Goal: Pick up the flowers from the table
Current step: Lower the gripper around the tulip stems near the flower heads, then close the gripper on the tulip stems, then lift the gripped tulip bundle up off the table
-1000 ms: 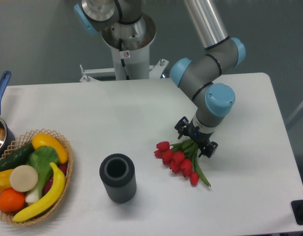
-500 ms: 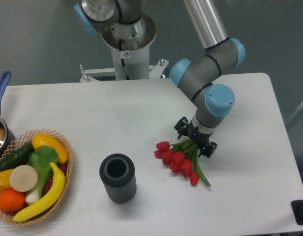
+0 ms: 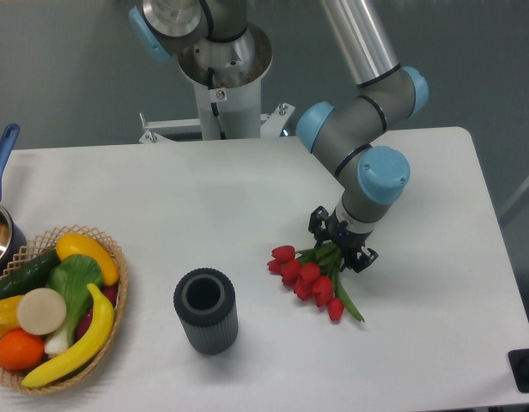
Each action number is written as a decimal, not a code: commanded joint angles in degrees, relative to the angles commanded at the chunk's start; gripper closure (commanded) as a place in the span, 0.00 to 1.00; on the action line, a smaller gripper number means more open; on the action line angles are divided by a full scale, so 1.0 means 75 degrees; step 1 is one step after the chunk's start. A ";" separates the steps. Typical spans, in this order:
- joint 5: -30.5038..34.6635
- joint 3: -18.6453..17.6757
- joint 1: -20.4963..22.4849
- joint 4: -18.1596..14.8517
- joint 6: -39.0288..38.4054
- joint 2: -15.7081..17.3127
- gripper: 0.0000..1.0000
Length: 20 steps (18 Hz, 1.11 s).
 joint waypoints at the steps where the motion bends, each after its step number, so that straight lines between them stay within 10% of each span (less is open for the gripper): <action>1: 0.0000 0.0012 0.0000 0.0000 0.0000 0.0012 0.64; 11: -0.0047 0.0176 0.0058 -0.0012 0.0023 0.0163 0.69; 20: -0.2433 0.0094 0.0491 -0.0152 -0.0035 0.1850 0.69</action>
